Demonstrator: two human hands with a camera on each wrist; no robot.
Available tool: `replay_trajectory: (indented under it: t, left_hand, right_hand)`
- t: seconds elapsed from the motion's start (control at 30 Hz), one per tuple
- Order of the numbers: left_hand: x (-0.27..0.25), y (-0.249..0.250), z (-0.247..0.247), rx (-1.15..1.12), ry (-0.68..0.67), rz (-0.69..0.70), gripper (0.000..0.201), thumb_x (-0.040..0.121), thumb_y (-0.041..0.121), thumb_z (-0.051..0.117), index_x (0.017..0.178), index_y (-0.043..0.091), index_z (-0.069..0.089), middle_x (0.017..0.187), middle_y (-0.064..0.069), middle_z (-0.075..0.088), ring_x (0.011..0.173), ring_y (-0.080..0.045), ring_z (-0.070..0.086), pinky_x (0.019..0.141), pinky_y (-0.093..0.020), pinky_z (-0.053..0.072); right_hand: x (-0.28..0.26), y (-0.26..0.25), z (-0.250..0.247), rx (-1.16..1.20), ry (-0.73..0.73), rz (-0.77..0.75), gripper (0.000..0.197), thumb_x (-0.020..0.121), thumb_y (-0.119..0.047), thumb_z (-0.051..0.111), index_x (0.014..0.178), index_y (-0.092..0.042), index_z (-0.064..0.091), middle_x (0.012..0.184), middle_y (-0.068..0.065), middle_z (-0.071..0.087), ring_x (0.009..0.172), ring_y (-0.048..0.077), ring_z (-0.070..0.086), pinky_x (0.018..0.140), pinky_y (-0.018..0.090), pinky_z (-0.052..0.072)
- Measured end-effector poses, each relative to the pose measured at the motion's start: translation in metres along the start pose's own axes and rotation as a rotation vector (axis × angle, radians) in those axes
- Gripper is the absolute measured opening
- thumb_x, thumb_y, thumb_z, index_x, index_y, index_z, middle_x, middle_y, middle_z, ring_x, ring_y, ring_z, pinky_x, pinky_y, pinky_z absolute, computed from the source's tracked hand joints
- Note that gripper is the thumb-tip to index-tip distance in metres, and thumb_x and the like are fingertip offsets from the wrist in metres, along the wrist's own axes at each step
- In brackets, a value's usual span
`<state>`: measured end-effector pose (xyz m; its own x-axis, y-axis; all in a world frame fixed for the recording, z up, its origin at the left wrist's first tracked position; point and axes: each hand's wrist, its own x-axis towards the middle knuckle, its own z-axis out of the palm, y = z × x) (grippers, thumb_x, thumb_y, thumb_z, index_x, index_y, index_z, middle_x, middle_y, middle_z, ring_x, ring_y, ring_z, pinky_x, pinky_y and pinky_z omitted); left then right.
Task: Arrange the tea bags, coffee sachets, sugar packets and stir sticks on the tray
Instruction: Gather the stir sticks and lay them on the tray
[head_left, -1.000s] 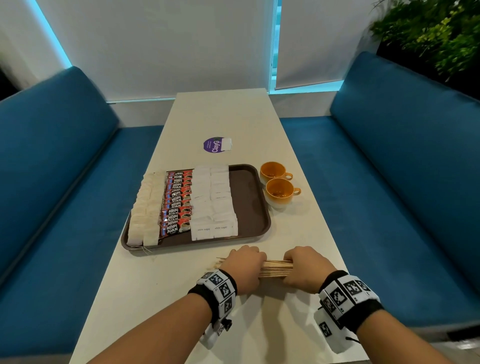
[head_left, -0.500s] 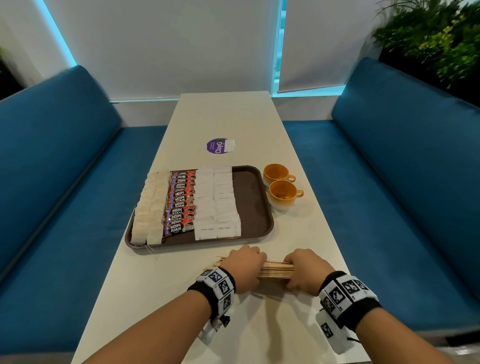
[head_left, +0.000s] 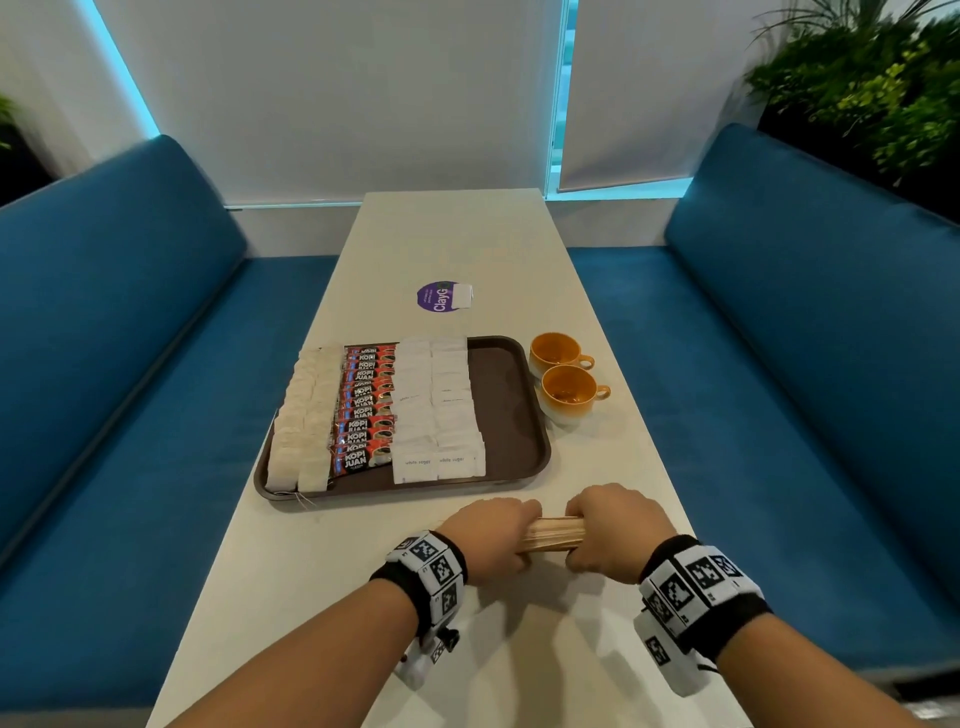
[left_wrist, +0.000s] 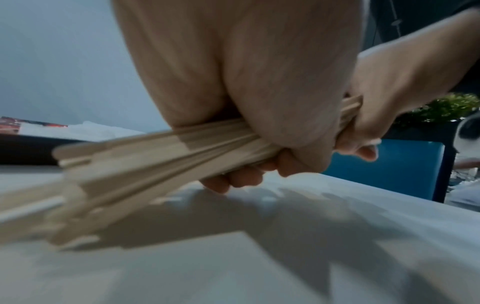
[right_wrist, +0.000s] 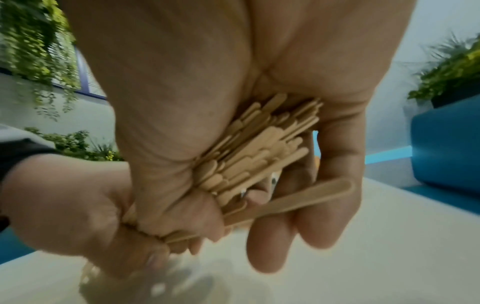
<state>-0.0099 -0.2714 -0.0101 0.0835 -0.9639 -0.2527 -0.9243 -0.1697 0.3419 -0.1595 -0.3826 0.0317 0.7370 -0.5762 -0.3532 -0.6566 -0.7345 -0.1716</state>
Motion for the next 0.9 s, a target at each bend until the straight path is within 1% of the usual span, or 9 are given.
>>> replay_trajectory:
  t: [0.1,0.2,0.3,0.37,0.5,0.6,0.73,0.8,0.9]
  left_hand:
    - [-0.002,0.0,-0.008,-0.13,0.055,0.03,0.024,0.086,0.024,0.067,0.106,0.022,0.053,0.1,-0.003,0.066,0.089,-0.025,0.062,0.079,-0.039,0.052]
    - [-0.008,-0.004,-0.016,-0.402,0.141,0.046,0.022,0.088,0.034,0.075,0.099,0.026,0.058,0.091,0.003,0.068,0.082,-0.016,0.062,0.074,-0.032,0.05]
    - [-0.012,-0.003,-0.023,-0.68,0.268,0.032,0.017,0.087,0.035,0.079,0.092,0.041,0.064,0.08,0.017,0.068,0.072,-0.005,0.061,0.069,-0.025,0.051]
    - [-0.014,0.002,-0.025,-0.835,0.297,0.006,0.021,0.088,0.028,0.079,0.078,0.039,0.065,0.067,0.017,0.063,0.062,-0.005,0.056,0.064,-0.025,0.05]
    - [-0.023,0.007,-0.02,-0.918,0.27,0.01,0.028,0.086,0.032,0.078,0.08,0.009,0.062,0.071,-0.008,0.062,0.067,-0.017,0.057,0.067,-0.038,0.052]
    - [-0.03,0.004,-0.017,-0.982,0.325,0.007,0.029,0.076,0.034,0.077,0.08,0.008,0.065,0.08,-0.02,0.066,0.074,-0.024,0.06,0.071,-0.05,0.053]
    - [-0.037,-0.004,-0.014,-0.985,0.348,0.0,0.034,0.077,0.016,0.084,0.107,0.012,0.069,0.102,-0.011,0.074,0.101,-0.026,0.07,0.089,-0.049,0.058]
    - [-0.036,-0.009,-0.01,-0.912,0.345,-0.003,0.04,0.075,0.019,0.087,0.11,0.021,0.068,0.105,0.001,0.074,0.105,-0.014,0.069,0.09,-0.041,0.058]
    - [-0.035,-0.008,-0.004,-0.71,0.428,0.026,0.057,0.075,0.019,0.087,0.114,0.043,0.053,0.112,0.027,0.058,0.111,0.016,0.054,0.091,-0.009,0.046]
  right_hand:
    - [-0.008,-0.007,-0.025,0.012,0.066,-0.043,0.029,0.071,-0.04,0.078,0.098,-0.037,0.069,0.089,-0.012,0.065,0.079,0.009,0.061,0.07,0.027,0.051]
    - [-0.024,-0.008,-0.067,0.086,0.159,-0.061,0.037,0.071,-0.057,0.084,0.101,-0.043,0.066,0.09,-0.017,0.066,0.082,0.005,0.061,0.071,0.025,0.05]
    - [-0.039,-0.009,-0.096,0.443,0.331,-0.216,0.039,0.073,-0.059,0.081,0.104,-0.041,0.068,0.096,-0.019,0.068,0.087,0.002,0.063,0.077,0.026,0.056]
    - [-0.042,-0.021,-0.098,0.634,0.402,-0.346,0.035,0.082,-0.056,0.074,0.112,-0.041,0.067,0.106,-0.021,0.066,0.099,0.0,0.063,0.083,0.022,0.054]
    - [-0.038,-0.055,-0.086,0.737,0.372,-0.454,0.038,0.093,-0.054,0.062,0.129,-0.043,0.057,0.117,-0.026,0.061,0.112,-0.009,0.055,0.086,0.011,0.047]
    - [-0.027,-0.073,-0.078,0.748,0.336,-0.518,0.028,0.1,-0.046,0.057,0.127,-0.04,0.061,0.117,-0.024,0.061,0.111,-0.005,0.057,0.091,0.017,0.05]
    - [-0.013,-0.091,-0.064,0.646,0.349,-0.57,0.027,0.104,-0.036,0.054,0.105,-0.022,0.076,0.098,-0.015,0.064,0.096,0.0,0.06,0.083,0.017,0.049]
    - [-0.005,-0.092,-0.054,0.597,0.368,-0.566,0.028,0.103,-0.034,0.056,0.098,-0.017,0.078,0.091,-0.011,0.065,0.089,0.004,0.061,0.079,0.022,0.049]
    - [-0.002,-0.091,-0.036,0.581,0.337,-0.536,0.031,0.104,-0.034,0.054,0.095,-0.015,0.078,0.096,-0.006,0.064,0.09,0.007,0.06,0.084,0.031,0.051]
